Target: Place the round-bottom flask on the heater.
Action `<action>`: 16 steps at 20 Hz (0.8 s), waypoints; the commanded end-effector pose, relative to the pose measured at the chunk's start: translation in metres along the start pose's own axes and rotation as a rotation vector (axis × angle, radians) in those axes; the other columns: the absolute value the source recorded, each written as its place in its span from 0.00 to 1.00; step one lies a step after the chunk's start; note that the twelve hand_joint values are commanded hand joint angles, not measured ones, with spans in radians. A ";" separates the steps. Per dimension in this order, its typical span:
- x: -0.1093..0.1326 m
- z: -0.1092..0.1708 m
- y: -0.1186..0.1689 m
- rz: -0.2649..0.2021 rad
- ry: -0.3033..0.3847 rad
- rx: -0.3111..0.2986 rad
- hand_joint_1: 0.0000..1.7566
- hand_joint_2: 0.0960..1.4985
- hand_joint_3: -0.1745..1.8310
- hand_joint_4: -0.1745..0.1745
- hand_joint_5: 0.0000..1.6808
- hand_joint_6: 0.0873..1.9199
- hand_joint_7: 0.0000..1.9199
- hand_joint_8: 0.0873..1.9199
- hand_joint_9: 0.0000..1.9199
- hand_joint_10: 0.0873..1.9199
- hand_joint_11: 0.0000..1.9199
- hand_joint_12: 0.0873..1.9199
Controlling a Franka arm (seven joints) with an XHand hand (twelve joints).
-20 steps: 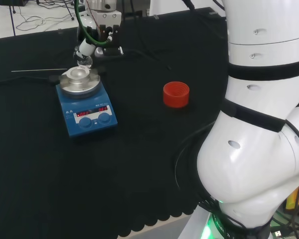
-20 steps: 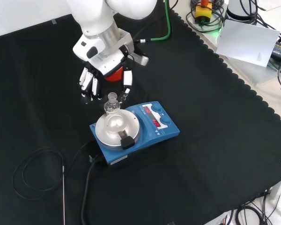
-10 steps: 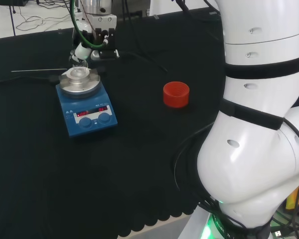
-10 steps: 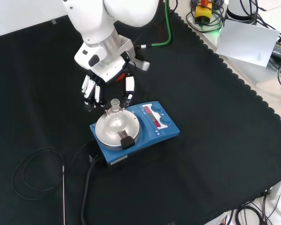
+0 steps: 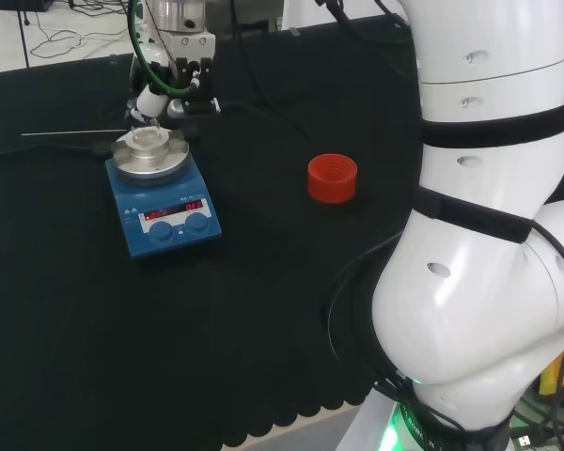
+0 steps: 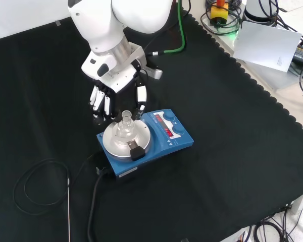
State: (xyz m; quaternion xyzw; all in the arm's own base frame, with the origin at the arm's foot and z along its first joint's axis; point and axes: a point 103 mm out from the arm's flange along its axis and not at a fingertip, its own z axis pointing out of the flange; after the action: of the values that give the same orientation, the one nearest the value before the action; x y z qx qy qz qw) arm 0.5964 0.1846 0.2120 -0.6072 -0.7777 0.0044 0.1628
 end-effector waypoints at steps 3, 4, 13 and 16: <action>0.002 0.003 0.004 -0.009 -0.010 0.010 0.66 0.41 0.50 0.09 0.65 0.53 0.24 0.33 0.39 0.26 0.30 0.65; 0.002 0.004 0.005 -0.009 -0.011 0.013 0.66 0.41 0.50 0.09 0.65 0.53 0.24 0.33 0.39 0.26 0.30 0.65; -0.008 0.006 0.004 0.017 -0.018 0.058 0.63 0.52 0.34 0.57 0.64 0.48 0.21 0.34 0.36 0.29 0.27 0.66; -0.009 0.005 0.003 0.026 -0.025 0.079 0.57 0.48 0.34 0.44 0.55 0.41 0.19 0.34 0.33 0.30 0.25 0.67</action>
State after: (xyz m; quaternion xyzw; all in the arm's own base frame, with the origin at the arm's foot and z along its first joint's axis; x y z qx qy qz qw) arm 0.6006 0.1815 0.2056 -0.6069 -0.7749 0.0266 0.1745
